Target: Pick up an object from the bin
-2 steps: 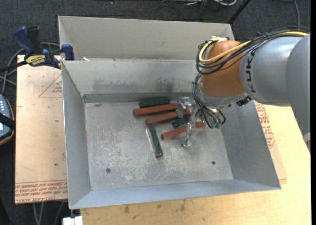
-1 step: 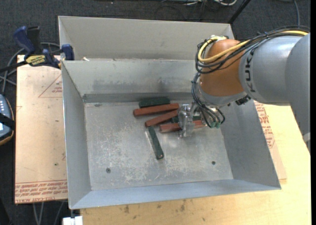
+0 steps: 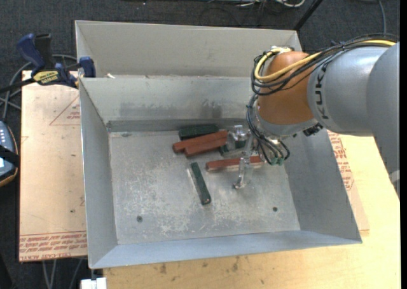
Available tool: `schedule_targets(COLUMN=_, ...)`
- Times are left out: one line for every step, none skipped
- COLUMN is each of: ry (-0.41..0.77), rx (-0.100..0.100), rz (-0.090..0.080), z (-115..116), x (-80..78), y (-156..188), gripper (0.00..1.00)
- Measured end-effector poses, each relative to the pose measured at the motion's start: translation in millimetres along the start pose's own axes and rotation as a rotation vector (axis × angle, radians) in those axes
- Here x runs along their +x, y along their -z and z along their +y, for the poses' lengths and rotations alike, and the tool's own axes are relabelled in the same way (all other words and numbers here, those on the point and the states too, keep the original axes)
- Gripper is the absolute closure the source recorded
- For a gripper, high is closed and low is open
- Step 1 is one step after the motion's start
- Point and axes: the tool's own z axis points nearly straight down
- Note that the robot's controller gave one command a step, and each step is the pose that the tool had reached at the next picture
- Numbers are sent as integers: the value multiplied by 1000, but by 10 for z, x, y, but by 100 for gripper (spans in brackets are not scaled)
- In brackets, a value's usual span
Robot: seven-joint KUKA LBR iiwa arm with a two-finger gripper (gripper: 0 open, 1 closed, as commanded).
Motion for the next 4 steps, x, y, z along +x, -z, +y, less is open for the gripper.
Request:
schedule_targets(ry=0, rx=0, rz=-4, z=-1, x=-13, y=17, gripper=100)
schedule_targets(ry=0, rx=0, rz=0, z=-1, x=0, y=0, gripper=0)
schedule_targets(ry=0, rx=0, rz=-5, z=-6, x=-18, y=25, gripper=100)
schedule_targets(ry=0, rx=0, rz=0, z=-1, x=-2, y=1, gripper=0)
